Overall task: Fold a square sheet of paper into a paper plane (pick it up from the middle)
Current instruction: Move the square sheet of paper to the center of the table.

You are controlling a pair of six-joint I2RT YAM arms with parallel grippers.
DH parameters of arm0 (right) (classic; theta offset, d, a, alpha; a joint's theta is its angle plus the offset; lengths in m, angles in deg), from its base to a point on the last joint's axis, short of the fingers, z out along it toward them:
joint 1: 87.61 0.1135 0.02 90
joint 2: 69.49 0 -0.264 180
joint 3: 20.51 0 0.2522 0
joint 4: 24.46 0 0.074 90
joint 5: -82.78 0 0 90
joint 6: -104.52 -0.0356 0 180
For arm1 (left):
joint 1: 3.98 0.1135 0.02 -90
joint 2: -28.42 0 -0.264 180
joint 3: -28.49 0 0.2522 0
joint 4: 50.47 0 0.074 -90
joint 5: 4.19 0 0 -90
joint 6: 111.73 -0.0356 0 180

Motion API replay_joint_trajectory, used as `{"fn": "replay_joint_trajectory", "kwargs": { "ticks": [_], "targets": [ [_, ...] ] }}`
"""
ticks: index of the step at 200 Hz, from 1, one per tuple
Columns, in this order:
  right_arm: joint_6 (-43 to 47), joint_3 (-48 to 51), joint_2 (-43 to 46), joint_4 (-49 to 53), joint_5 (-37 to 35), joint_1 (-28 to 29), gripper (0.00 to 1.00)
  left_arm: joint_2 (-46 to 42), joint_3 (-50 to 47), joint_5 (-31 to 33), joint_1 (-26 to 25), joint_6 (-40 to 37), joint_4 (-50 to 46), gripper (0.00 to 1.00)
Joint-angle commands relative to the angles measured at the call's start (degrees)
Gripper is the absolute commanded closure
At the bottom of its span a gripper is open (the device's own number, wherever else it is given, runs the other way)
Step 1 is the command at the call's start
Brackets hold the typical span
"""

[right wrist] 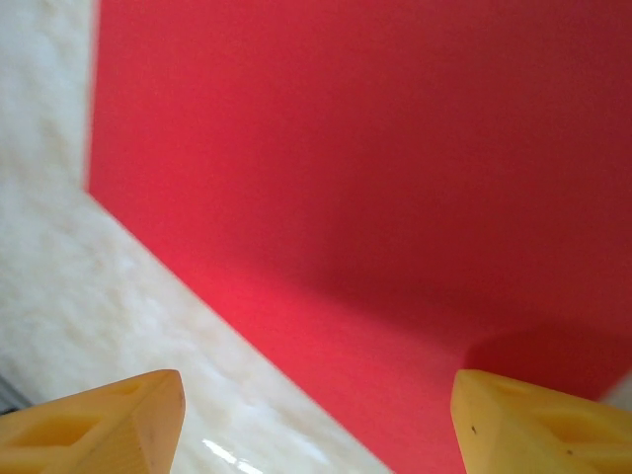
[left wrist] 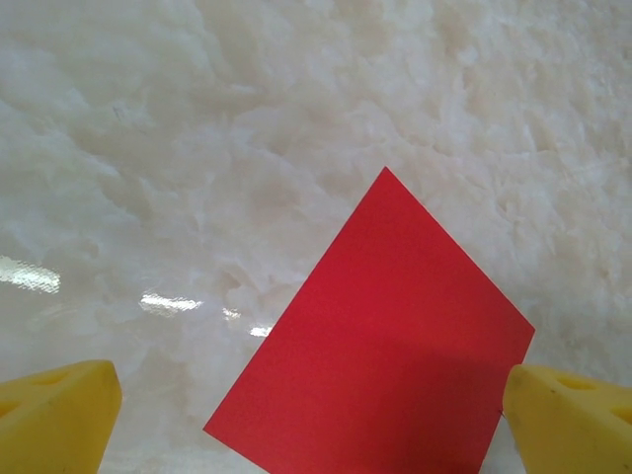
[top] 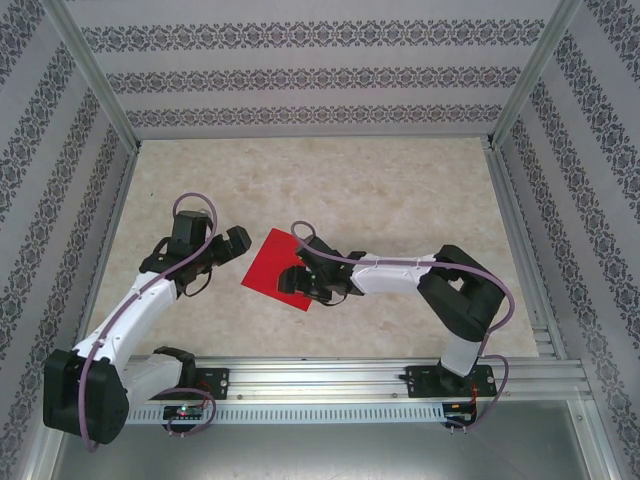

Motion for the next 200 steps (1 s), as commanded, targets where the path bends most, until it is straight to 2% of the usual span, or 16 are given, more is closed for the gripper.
{"fn": "replay_joint_trajectory", "kwargs": {
  "ticks": [1, 50, 81, 117, 141, 155, 178, 200],
  "targets": [
    [5.2, 2.1, 1.5, 7.1, -1.6, -2.3, 0.28, -1.4, -0.6, -2.8, 0.6, -3.3, 3.9, 0.0],
    [17.9, 3.8, 5.3, 15.5, -0.3, -11.1, 0.28, -3.2, -2.3, -6.8, 0.6, -3.7, 8.5, 0.0],
    [21.3, 1.6, 6.5, 19.0, -0.3, -14.4, 0.27, -4.1, -3.5, -8.8, 0.6, -3.6, 10.8, 0.0],
    [17.3, -2.6, 10.2, 17.0, -2.3, -11.4, 0.27, -5.6, -4.0, -5.3, 0.6, -3.9, 10.3, 0.0],
    [13.9, -5.9, 7.8, 15.9, -6.8, -7.9, 0.27, -7.3, -4.9, -2.7, 0.6, -2.4, 9.4, 0.0],
    [15.1, -9.8, 5.0, 19.8, -11.7, -5.6, 0.27, -7.4, -4.7, -1.0, 0.7, -1.1, 7.5, 0.0],
    [17.1, -18.0, 0.0, 30.7, -21.6, -3.1, 0.23, -6.4, -4.3, -3.4, 0.8, -1.9, 6.1, 0.0],
    [19.4, -22.0, -2.5, 34.4, -25.1, -1.5, 0.2, -6.0, -4.5, -3.0, 0.8, -2.0, 4.4, 0.0]
  ]
}}
